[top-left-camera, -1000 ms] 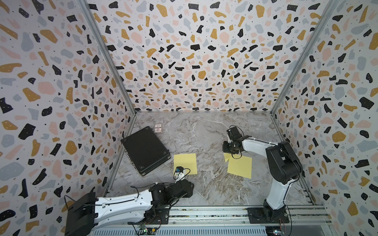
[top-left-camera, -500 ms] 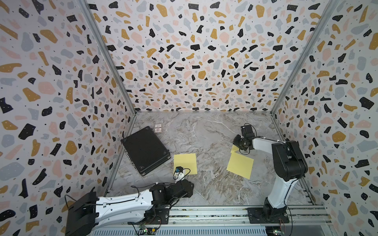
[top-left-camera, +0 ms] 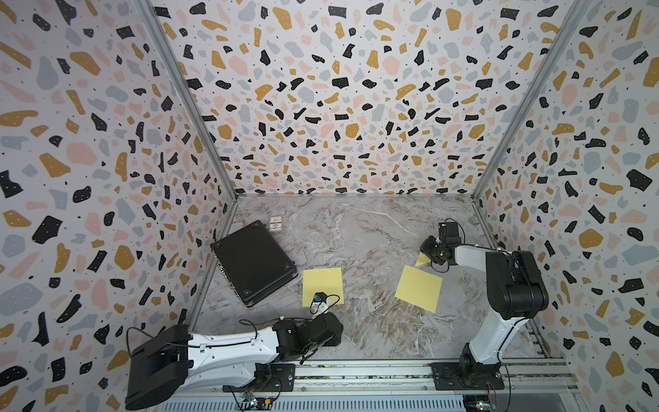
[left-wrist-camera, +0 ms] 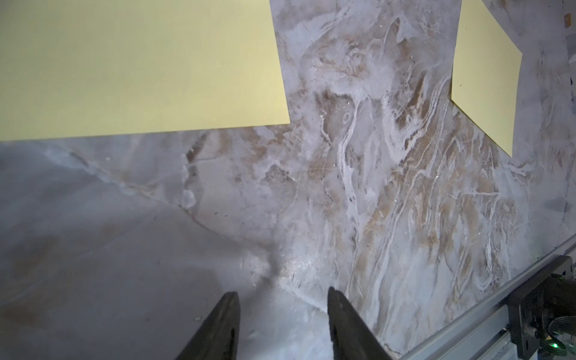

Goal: Fold the square paper diagonally
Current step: Place the paper at the center of the board.

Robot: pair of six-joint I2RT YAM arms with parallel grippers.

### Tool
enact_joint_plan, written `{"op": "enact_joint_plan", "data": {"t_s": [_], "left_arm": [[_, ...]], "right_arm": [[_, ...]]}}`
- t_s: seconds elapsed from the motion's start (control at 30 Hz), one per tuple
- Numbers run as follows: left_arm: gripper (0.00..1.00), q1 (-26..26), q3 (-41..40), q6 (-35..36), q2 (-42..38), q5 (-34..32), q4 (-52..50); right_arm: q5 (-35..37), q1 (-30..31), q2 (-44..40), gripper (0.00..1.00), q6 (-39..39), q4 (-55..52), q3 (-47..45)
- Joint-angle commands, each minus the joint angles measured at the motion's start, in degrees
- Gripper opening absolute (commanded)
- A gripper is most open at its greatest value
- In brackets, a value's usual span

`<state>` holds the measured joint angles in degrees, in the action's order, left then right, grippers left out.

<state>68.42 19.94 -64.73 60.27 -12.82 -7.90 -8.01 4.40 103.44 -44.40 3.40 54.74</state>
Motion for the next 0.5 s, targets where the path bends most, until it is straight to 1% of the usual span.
{"op": "enact_joint_plan", "data": {"t_s": [0.0, 0.3, 0.47], "left_arm": [[0.51, -0.3, 2.2, 1.7, 0.4, 0.6, 1.9], [0.51, -0.3, 1.8, 1.1, -0.5, 0.3, 1.0], [0.51, -0.3, 1.2, 0.4, -2.2, -0.8, -0.1]], "right_arm": [[-1.9, 0.1, -4.1, 0.41, 1.4, -2.9, -0.8], [-3.9, 0.1, -11.0, 0.42, 2.4, -5.5, -3.3], [-4.4, 0.1, -14.5, 0.43, 3.2, -9.3, -3.7]]}}
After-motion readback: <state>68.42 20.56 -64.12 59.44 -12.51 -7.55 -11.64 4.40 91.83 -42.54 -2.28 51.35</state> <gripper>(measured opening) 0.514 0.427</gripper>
